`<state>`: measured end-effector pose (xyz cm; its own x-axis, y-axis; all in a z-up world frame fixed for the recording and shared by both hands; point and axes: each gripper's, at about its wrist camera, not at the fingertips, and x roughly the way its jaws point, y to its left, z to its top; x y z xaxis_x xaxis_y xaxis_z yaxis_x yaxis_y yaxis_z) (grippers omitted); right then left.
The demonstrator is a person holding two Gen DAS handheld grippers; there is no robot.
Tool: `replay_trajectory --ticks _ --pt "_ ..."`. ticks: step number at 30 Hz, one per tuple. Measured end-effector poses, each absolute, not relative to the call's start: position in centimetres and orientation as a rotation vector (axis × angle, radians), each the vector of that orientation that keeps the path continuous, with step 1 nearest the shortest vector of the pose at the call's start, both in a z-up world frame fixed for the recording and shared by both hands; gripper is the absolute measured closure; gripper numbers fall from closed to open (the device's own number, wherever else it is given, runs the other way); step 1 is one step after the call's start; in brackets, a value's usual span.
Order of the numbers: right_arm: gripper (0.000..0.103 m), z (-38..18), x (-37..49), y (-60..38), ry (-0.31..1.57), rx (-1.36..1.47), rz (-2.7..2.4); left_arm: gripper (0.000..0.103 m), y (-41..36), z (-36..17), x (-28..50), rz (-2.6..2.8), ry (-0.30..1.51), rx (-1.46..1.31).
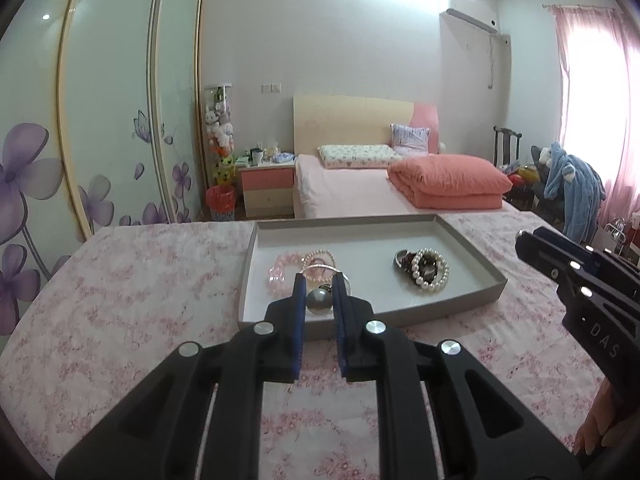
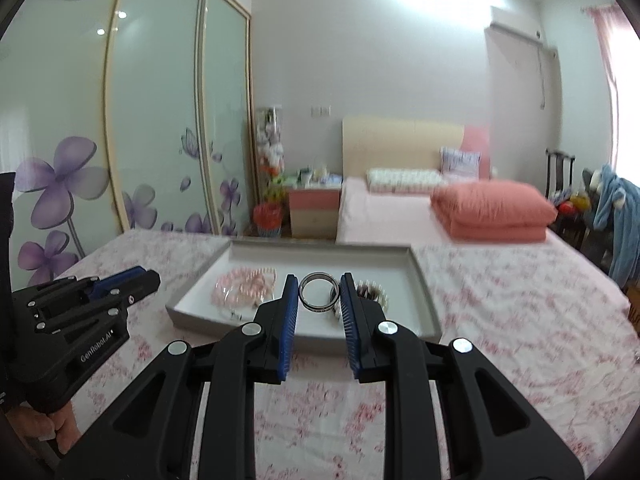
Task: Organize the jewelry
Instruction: 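Carry the ring and earring into the grey tray and open both grippers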
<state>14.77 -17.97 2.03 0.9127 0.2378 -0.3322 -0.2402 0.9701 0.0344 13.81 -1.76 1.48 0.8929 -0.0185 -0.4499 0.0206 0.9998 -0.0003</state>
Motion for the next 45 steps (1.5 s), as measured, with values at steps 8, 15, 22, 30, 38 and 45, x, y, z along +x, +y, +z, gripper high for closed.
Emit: replay_trajectory --ticks 8,15,22,30,38,45 --pt "0.08 2.5 15.0 -18.3 0.283 -0.005 0.226 0.089 -1.9 2.0 14.2 -0.022 0.44 0.001" --pt "0.08 2.6 16.1 -18.6 0.283 0.007 0.219 0.089 -1.7 2.2 15.1 -0.019 0.43 0.002" --pt "0.08 2.6 17.5 -18.5 0.289 0.011 0.22 0.089 -1.7 2.0 16.6 -0.023 0.431 0.012" --pt "0.08 1.7 21.1 -18.2 0.343 0.032 0.221 0.089 -1.9 1.1 20.3 -0.047 0.456 0.017" --pt "0.08 -0.4 25.9 -17.8 0.473 0.093 0.235 0.089 -2.5 -0.9 24.6 -0.059 0.525 0.018" --pt "0.077 -1.6 27.8 -17.9 0.552 0.157 0.263 0.072 -2.4 -1.8 26.5 -0.069 0.562 -0.012"
